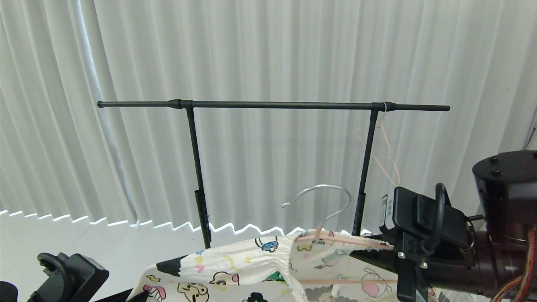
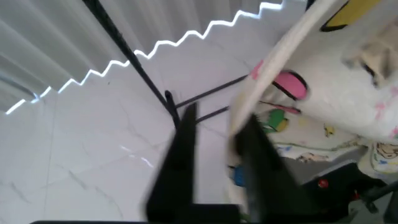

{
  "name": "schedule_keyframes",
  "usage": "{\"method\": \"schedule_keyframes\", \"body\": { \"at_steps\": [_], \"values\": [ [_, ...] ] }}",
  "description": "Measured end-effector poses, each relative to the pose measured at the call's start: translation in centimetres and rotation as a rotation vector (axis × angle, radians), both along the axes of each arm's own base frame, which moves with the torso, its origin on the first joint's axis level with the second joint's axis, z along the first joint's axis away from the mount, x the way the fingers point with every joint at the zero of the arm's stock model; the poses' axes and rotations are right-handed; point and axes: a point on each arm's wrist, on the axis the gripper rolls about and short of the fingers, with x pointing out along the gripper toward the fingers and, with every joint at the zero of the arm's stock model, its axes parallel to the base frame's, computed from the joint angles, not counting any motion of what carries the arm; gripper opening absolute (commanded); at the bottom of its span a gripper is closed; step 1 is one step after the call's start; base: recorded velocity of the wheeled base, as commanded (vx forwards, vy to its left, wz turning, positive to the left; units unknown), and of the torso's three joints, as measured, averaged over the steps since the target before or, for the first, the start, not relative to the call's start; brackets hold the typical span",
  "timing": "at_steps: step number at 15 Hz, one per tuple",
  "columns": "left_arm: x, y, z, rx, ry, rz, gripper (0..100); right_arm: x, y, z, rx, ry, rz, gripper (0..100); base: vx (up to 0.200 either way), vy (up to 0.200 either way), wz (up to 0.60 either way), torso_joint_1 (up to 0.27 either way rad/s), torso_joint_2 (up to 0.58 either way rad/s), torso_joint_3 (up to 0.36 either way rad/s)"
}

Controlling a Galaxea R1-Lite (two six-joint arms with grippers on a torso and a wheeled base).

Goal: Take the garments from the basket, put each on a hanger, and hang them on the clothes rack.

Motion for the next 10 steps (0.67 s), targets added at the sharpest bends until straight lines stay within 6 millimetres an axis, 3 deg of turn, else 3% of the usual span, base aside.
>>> {"method": "schedule_keyframes", "body": {
  "at_steps": [5, 9, 10],
  "values": [
    [-0.1, 1.8, -1.2, -0.012, 0.059, 0.207, 0, -0.1, -1.0, -0.1, 0.000, 0.008, -0.025, 0, 0.000, 0.000, 0.00, 0.000, 0.00, 0.000],
    [-0.6, 2.3, -2.0, 0.015, 0.082, 0.237, 0, -0.2, -1.4, -0.1, 0.016, 0.021, -0.045, 0, 0.000, 0.000, 0.00, 0.000, 0.00, 0.000],
    [-0.6, 2.3, -1.8, 0.016, 0.071, 0.232, 100, -0.3, -1.4, 0.0, 0.017, 0.019, -0.045, 0, 0.000, 0.000, 0.00, 0.000, 0.00, 0.000]
  ]
}}
